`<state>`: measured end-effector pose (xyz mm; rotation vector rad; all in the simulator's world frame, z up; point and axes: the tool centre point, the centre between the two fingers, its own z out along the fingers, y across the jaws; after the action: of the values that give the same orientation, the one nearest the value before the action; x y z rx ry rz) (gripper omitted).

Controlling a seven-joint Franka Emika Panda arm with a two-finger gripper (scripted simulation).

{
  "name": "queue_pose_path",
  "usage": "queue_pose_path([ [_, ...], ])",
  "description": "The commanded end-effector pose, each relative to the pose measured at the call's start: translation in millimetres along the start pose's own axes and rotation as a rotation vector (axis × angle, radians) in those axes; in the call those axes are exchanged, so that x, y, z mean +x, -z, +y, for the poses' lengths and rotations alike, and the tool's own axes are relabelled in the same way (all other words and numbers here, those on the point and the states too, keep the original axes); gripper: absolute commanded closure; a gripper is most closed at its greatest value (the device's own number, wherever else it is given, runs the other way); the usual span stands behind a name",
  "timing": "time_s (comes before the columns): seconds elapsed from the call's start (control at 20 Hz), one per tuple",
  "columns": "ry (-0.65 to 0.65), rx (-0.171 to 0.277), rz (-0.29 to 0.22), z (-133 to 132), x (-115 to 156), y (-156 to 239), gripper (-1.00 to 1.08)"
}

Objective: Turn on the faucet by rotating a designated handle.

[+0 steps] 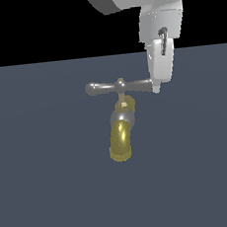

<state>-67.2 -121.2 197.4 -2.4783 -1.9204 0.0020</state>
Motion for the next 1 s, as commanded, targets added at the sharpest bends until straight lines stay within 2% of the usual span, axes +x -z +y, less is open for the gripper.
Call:
queue_pose_path([
  [0.0,0.001,-0.006,-0.003,10.1,-0.8,0.0,1.08],
  [0.75,0.001,-0.006,-0.003,51.7,-6.3,0.4,1.08],
  [0.85,-0.007,0.002,-0.003,46.0,-10.8,-1.3,1.08],
  [0.95,-0.007,0.002,-0.003,52.1,-6.4,-1.4,1.08],
])
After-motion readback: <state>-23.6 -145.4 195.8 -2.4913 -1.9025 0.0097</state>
